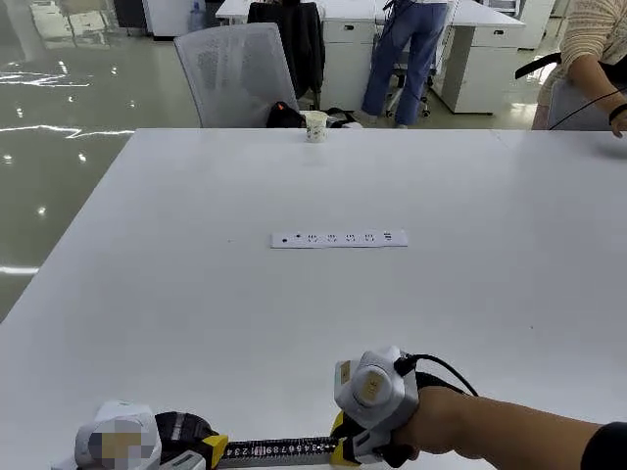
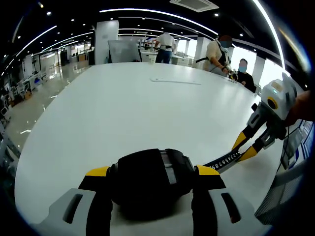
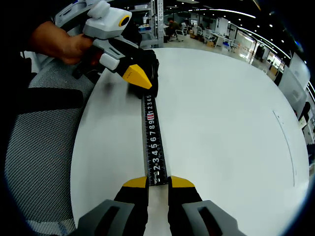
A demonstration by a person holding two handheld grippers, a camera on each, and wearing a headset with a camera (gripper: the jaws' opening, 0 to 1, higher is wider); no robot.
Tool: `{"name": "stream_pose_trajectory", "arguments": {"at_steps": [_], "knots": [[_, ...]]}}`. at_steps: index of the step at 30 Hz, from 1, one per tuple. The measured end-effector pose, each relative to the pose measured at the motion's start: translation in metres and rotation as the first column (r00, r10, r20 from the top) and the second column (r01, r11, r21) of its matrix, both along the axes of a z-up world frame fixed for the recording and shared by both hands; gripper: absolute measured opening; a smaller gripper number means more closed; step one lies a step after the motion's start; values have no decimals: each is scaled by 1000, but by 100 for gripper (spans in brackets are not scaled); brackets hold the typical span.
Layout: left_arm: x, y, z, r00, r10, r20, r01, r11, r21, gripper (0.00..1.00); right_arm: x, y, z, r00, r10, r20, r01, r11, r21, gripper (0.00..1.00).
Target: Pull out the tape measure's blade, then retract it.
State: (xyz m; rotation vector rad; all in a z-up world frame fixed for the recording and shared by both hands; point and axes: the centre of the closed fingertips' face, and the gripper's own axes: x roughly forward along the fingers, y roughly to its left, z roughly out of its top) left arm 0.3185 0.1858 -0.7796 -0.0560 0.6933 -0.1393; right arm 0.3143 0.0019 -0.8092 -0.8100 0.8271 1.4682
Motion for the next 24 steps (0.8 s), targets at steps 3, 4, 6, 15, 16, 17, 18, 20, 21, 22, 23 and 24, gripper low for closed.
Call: {"name": "stream_pose_trajectory", "arguments": {"at_steps": [3,4,6,15,16,17,18,20,21,22,23,24], "knots": [[0,0,0,1000,2,0,-2,1000,-2,60,0,1,-1,1000,-2,-3,2,1000,3,12],[0,0,0,1000,2,-1,-2,1000,-4,60,-1,2,0,1000,-2,-5,2,1000,4,12],[0,0,0,1000,4,-1,-4,1000,-6,60,-1,3,0,1000,-3,-6,3,1000,5,12],[-1,0,1,1000,3,0,-3,1000,-12,60,-2,8,-1,1000,-2,-4,2,1000,8,12],[-1,0,1,1000,3,0,-3,1000,-13,60,-2,9,0,1000,-3,-4,3,1000,9,12],[-1,0,0,1000,3,0,-3,1000,-14,60,-3,10,0,1000,-2,-4,2,1000,9,12],[0,0,0,1000,4,0,-4,1000,-14,60,-3,11,0,1000,-2,-3,2,1000,9,12],[0,0,0,1000,4,-1,-4,1000,-14,60,-3,11,0,1000,-1,-3,1,1000,8,12],[-1,0,0,1000,5,-2,-5,1000,-15,60,-3,11,0,1000,-1,-3,1,1000,7,12],[0,0,0,1000,4,-3,-4,1000,-15,60,-2,11,0,1000,0,-3,0,1000,6,12],[-1,0,0,1000,4,-3,-4,1000,-15,60,-2,11,0,1000,2,-3,-2,1000,6,12],[0,0,0,1000,3,-4,-3,1000,-15,60,-2,12,0,1000,2,-3,-2,1000,6,12]]}}
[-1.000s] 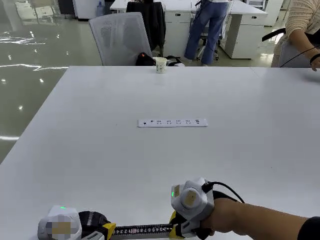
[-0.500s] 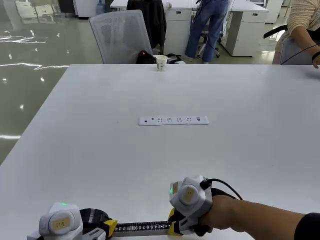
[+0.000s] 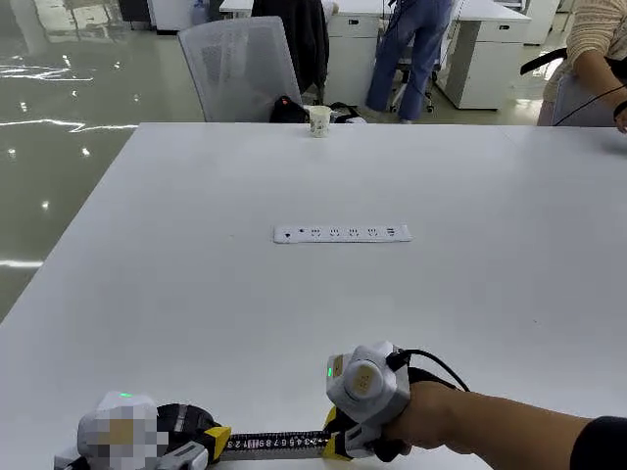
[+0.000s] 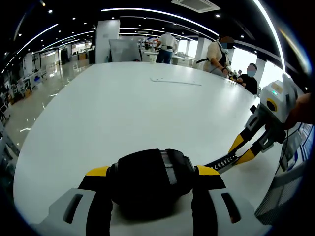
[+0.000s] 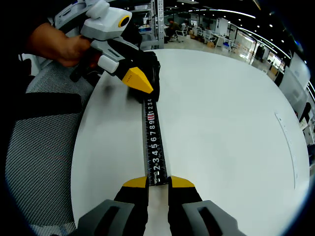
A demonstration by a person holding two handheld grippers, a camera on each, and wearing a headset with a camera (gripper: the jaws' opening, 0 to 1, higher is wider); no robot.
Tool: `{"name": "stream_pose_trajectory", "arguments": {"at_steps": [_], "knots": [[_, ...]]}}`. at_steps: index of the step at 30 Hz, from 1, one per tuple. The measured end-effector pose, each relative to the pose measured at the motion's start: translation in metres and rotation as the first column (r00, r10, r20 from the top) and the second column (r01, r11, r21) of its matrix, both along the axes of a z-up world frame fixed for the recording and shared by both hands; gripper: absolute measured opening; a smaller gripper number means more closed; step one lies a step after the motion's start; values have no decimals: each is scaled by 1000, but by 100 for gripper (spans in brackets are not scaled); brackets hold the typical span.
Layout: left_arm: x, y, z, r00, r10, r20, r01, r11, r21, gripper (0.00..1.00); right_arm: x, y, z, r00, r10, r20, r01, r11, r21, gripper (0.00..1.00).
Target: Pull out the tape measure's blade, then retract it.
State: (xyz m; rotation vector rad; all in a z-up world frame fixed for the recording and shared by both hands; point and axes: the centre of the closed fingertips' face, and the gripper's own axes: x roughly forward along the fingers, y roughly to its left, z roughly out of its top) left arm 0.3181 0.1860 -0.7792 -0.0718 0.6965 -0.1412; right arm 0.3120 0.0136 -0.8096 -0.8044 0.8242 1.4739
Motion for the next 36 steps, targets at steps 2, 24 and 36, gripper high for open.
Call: {"name": "stream_pose_trajectory", "arguments": {"at_steps": [2,24,36], "knots": [[0,-1,0,1000,-1,-1,1,1000,-1,60,0,1,0,1000,1,1,-1,1000,1,12],[-1,-1,0,1000,-5,-13,5,1000,-5,60,-1,10,0,1000,3,3,-3,1000,5,12],[-1,-2,-1,1000,-7,-19,7,1000,-7,61,-2,13,-1,1000,-1,4,1,1000,9,12]]}}
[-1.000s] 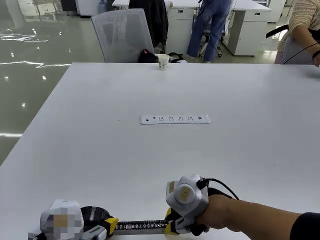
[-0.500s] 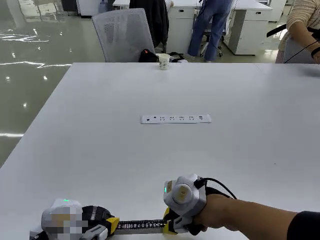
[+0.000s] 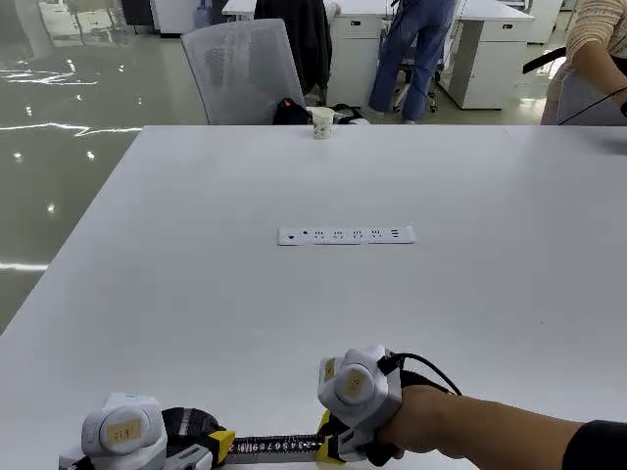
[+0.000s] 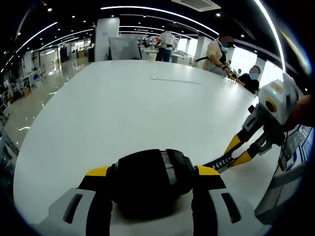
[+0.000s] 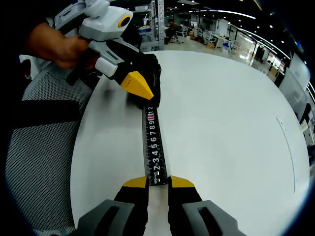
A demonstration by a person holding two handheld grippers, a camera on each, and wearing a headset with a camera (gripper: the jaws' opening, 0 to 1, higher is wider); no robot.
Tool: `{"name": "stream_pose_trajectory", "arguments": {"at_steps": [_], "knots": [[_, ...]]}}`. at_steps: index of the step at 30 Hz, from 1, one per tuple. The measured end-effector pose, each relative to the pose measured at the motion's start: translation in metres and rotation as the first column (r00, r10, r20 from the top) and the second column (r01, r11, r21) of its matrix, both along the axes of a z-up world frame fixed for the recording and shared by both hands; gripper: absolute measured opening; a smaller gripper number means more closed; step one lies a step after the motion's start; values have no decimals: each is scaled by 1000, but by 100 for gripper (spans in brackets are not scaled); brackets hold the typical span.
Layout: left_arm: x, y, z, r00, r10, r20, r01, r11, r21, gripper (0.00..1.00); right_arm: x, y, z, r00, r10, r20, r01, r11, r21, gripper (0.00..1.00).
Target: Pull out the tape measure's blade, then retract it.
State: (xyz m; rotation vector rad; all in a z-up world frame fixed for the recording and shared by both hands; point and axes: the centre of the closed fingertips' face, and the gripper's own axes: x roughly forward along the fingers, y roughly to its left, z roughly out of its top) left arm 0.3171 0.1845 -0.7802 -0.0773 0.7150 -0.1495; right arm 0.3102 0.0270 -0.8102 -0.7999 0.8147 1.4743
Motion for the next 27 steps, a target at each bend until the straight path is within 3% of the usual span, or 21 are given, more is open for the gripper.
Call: {"name": "stream_pose_trajectory", "arguments": {"at_steps": [27], "knots": [[-1,0,1,1000,5,-5,-5,1000,-9,61,-2,13,1,1000,5,-3,-5,1000,31,11]]}}
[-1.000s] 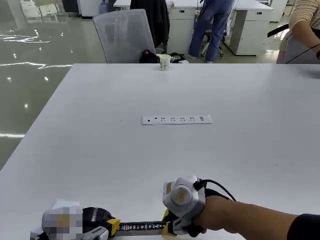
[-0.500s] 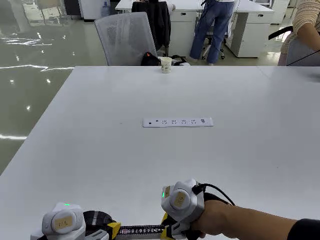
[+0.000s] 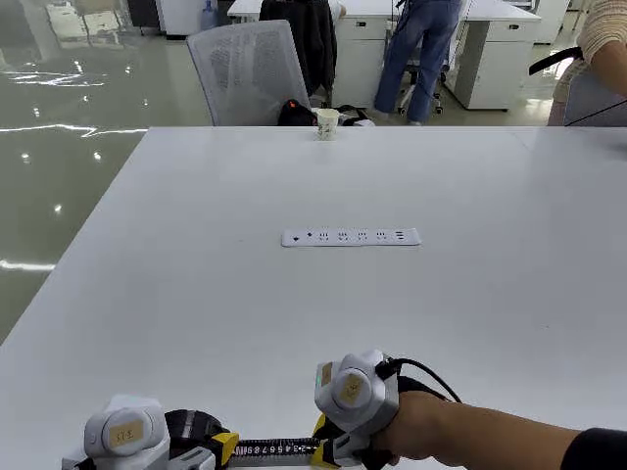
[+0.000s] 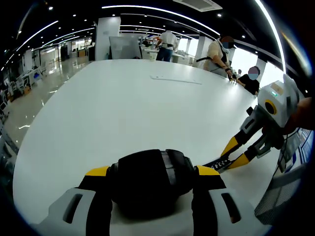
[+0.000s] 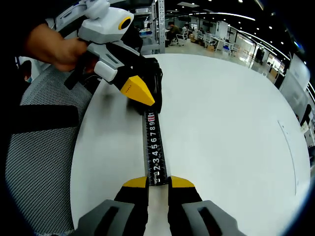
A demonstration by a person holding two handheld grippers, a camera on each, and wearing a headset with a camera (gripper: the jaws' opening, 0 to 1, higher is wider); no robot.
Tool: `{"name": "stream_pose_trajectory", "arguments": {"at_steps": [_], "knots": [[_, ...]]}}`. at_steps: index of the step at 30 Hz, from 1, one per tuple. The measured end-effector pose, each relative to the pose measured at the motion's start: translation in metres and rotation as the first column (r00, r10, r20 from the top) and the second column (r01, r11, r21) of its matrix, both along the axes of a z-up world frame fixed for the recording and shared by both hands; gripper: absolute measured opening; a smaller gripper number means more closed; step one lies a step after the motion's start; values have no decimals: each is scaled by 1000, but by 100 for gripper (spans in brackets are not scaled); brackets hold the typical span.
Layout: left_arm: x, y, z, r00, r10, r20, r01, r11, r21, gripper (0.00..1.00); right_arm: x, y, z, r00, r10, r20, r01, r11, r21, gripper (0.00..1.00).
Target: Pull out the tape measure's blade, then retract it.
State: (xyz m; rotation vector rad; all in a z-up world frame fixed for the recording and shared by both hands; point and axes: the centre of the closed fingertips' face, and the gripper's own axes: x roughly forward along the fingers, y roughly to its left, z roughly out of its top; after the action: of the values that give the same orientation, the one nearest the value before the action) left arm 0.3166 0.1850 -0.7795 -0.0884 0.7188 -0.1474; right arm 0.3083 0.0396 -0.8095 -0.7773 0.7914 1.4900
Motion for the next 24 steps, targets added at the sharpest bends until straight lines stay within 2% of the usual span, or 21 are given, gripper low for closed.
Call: {"name": "stream_pose_trajectory", "arguments": {"at_steps": [24], "knots": [[-1,0,0,1000,0,-3,0,1000,-4,61,-1,15,0,1000,-7,0,7,1000,24,11]]}}
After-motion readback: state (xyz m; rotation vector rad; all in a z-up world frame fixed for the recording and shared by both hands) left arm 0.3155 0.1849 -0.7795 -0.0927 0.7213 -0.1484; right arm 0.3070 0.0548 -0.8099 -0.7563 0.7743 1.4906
